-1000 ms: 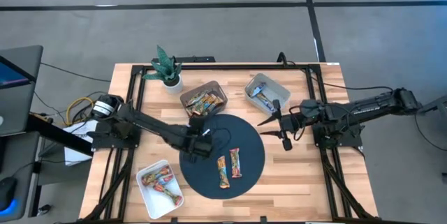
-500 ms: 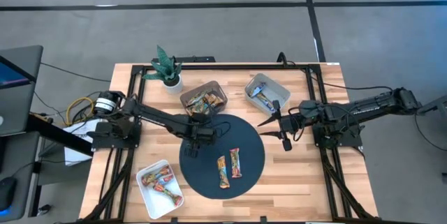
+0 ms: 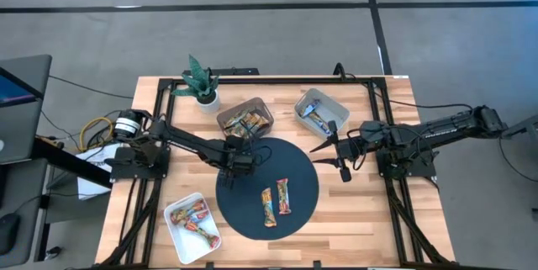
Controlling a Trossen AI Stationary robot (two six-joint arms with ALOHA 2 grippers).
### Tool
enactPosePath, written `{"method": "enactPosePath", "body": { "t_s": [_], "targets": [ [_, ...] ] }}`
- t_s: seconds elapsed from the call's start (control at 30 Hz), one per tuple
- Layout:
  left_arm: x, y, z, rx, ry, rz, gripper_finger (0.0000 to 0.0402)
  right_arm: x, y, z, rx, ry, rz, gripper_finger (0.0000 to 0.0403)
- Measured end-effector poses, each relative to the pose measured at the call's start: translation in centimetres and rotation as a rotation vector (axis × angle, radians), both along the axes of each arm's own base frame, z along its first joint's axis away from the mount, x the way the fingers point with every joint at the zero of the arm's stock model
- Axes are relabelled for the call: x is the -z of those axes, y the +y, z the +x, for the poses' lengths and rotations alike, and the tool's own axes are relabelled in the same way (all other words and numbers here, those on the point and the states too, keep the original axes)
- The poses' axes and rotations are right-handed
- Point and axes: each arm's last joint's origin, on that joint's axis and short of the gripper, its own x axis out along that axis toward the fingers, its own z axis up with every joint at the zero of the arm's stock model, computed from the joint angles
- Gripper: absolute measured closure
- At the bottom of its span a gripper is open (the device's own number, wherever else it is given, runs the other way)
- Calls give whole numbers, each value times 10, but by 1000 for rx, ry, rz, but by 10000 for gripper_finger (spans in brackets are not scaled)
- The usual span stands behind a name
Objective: Pick and place Granola Bars by type
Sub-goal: Put the blue granola bar into the gray bin
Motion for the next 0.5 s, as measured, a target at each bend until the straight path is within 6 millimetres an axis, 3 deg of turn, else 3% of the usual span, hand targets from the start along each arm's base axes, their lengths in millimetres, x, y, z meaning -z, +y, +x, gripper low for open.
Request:
{"method": "enactPosePath", "body": {
  "t_s": [0.2,0.5],
  "targets": [
    [0,0,2,12,-16,-2,262,0,0,0,0,1,0,269],
    [0,0,2,17,-23,14,363,0,0,0,0,4,0,269]
  ]
}}
